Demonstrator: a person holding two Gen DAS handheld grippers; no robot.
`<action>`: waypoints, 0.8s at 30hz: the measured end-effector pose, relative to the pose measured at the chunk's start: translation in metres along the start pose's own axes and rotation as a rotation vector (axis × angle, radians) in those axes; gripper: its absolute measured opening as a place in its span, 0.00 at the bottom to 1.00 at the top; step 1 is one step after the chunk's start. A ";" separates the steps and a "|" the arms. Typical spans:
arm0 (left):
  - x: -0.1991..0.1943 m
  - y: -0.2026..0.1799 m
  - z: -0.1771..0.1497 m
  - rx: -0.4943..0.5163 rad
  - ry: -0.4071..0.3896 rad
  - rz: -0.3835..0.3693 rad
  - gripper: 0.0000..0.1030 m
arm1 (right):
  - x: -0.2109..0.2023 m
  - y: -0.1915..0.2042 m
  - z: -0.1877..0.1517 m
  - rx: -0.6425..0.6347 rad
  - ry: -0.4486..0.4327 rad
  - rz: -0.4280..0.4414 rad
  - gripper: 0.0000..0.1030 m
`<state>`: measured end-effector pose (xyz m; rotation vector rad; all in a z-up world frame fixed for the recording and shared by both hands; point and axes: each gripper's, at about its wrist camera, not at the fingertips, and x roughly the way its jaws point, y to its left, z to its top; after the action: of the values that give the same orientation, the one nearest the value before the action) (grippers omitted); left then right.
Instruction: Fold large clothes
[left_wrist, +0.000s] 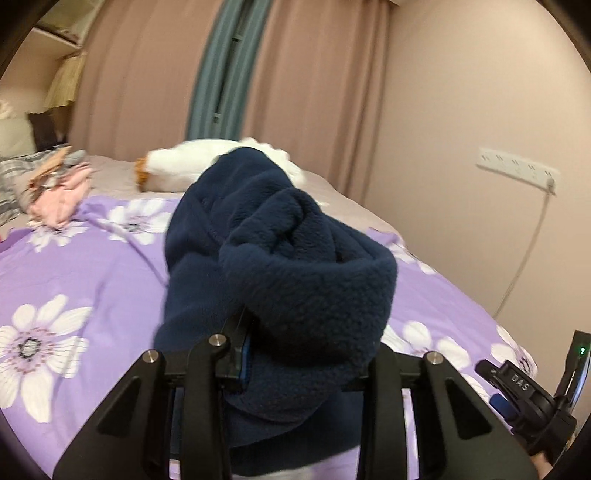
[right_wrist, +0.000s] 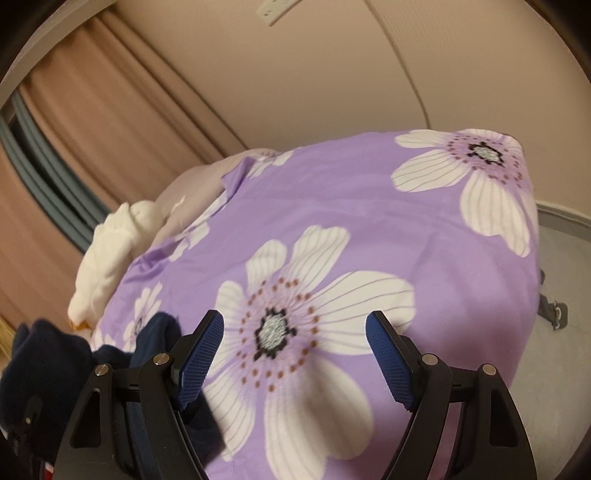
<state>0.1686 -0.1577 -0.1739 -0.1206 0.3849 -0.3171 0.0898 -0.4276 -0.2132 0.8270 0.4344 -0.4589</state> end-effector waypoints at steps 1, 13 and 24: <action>0.004 -0.006 -0.002 -0.001 0.016 -0.015 0.30 | 0.000 -0.004 0.003 0.011 -0.002 -0.008 0.79; 0.045 -0.045 -0.040 0.080 0.147 -0.035 0.30 | 0.001 -0.029 0.021 0.045 -0.030 -0.150 0.79; 0.050 -0.055 -0.051 0.105 0.209 -0.068 0.39 | 0.014 -0.022 0.015 0.007 0.034 -0.184 0.79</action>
<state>0.1775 -0.2293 -0.2287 0.0030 0.5713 -0.4180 0.0918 -0.4553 -0.2251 0.8061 0.5433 -0.6173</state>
